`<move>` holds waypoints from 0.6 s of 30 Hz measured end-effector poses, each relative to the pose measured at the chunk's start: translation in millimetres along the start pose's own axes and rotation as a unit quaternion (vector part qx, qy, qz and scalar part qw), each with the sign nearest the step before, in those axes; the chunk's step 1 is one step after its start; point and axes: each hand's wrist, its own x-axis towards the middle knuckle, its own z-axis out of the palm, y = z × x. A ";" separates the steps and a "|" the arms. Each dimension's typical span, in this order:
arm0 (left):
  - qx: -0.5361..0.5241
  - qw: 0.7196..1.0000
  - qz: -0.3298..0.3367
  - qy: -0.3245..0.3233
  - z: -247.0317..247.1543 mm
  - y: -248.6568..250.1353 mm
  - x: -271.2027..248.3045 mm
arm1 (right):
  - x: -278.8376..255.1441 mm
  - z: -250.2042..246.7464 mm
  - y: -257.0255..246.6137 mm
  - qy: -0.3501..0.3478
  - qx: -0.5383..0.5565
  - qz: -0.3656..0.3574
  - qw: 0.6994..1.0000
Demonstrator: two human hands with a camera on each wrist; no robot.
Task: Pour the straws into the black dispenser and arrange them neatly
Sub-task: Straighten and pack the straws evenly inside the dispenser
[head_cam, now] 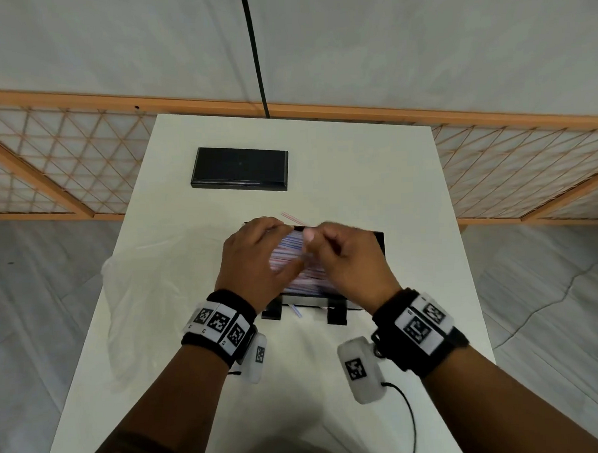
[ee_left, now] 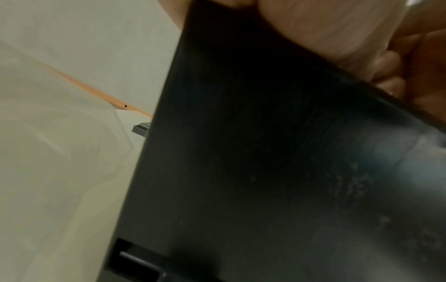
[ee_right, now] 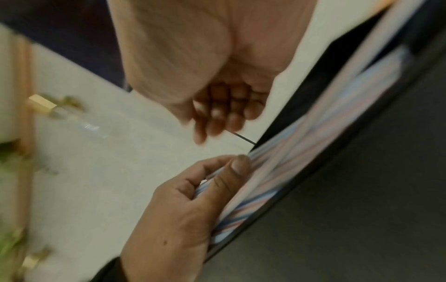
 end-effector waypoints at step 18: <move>0.003 1.000 -0.006 -0.021 -3.0 0.9 5.1 | -25.8 20.3 15.1 -0.238 -0.329 0.081 0.910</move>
